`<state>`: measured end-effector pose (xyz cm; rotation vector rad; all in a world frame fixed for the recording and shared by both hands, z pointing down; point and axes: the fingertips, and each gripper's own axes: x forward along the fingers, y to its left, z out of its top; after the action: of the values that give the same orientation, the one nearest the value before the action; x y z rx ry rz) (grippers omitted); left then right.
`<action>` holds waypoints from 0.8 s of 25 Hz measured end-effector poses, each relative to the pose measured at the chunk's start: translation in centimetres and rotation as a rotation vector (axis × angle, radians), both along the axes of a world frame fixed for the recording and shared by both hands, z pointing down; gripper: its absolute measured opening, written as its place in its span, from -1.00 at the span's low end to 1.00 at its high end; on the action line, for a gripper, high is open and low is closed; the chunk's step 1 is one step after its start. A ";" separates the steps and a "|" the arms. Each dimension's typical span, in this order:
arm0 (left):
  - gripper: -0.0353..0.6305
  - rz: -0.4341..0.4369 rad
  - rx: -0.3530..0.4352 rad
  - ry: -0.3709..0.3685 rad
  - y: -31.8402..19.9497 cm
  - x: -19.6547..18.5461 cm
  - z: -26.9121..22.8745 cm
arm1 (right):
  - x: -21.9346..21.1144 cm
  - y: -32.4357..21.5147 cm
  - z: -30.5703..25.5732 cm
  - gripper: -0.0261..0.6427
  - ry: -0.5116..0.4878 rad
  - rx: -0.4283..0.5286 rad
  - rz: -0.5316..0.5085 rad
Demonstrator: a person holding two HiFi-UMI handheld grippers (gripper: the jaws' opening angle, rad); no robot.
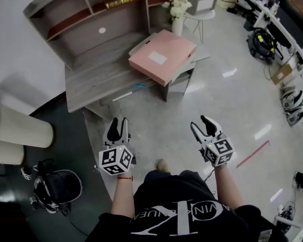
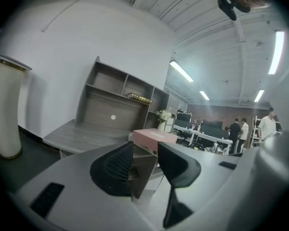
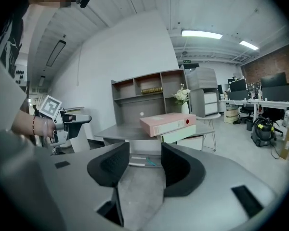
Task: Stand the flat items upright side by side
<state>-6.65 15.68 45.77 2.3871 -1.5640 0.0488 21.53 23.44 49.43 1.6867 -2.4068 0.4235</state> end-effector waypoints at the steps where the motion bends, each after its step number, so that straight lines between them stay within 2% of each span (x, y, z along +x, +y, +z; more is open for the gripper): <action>1: -0.46 0.008 -0.013 0.004 -0.3 0.4 0.4 | -0.2 -0.3 0.4 -0.28 0.006 -0.008 -0.014; 11: -0.46 0.058 -0.106 0.041 -3.8 3.0 2.5 | 0.6 -3.9 2.4 -0.27 0.037 -0.045 -0.049; 20: -0.45 0.059 -0.160 0.060 -10.7 6.2 3.2 | 0.9 -13.3 2.2 -0.27 0.062 -0.026 -0.148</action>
<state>-0.45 4.95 48.96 2.2879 -1.4078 0.1092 22.40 10.16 51.59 1.4760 -2.4488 0.3732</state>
